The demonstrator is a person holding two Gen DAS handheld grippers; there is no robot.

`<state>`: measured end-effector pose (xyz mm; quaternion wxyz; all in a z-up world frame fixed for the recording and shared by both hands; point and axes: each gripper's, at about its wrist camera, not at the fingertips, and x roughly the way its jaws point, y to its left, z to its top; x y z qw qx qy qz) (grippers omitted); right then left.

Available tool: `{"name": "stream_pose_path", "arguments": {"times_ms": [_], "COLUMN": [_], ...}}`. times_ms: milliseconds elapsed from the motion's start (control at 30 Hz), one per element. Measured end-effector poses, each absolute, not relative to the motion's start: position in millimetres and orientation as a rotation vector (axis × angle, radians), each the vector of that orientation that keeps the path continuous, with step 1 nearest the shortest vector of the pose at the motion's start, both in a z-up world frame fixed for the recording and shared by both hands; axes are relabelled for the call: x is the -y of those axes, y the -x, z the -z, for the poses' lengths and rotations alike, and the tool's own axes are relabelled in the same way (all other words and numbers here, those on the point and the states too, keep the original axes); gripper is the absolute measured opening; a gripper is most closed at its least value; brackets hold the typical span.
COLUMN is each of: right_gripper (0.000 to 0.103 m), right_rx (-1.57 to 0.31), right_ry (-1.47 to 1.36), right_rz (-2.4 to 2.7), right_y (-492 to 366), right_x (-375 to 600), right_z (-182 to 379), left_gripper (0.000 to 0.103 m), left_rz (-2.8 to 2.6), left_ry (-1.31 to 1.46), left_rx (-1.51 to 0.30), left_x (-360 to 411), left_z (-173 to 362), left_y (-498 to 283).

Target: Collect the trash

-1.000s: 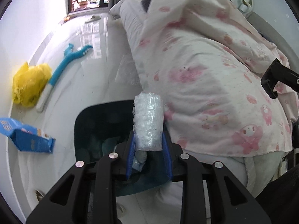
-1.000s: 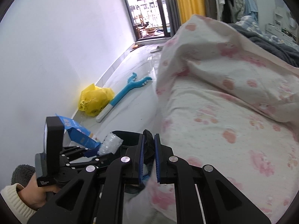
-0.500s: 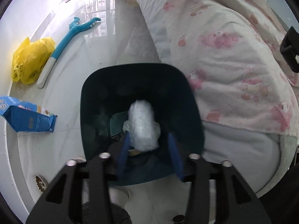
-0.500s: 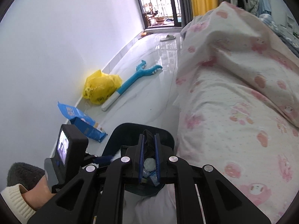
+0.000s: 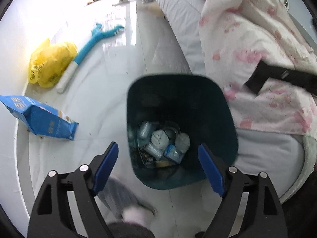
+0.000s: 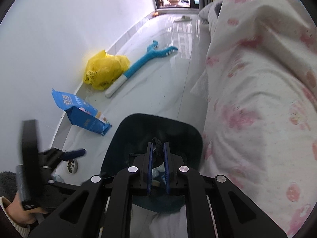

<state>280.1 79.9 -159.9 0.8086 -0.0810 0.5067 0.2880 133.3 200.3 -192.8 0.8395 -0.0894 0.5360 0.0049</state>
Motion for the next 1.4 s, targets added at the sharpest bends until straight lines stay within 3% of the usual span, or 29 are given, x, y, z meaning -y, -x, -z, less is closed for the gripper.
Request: {"name": "stream_pose_path", "arguments": {"times_ms": [667,733,800,833,1067,1400], "right_gripper": [0.011,0.019,0.044,0.048,0.051,0.064], "right_rx": [-1.264,-1.297,-1.314,-1.312,-1.295,-1.096], "right_ry": [0.263,0.275,0.28,0.289,0.286,0.17], "right_rz": [-0.532,-0.527,-0.532,-0.528,-0.541,-0.565], "right_y": [-294,-295,-294,-293,-290,-287], "right_x": [-106,-107,-107,-107,-102,-70], "right_z": [237,247,253,254,249,179], "left_gripper": [0.094,0.094,0.094,0.094,0.097,0.097], "left_rz": [-0.027,-0.04,-0.039,-0.034,-0.033,-0.076], "left_ry": [0.145,0.122,0.126,0.127,0.063,0.033], "left_rx": [-0.806,-0.776,-0.758,-0.737,-0.627,-0.524], "left_x": [-210,-210,-209,-206,-188,-174], "left_z": [105,96,90,82,48,20], "left_y": [-116,-112,-109,-108,-96,-87]}}
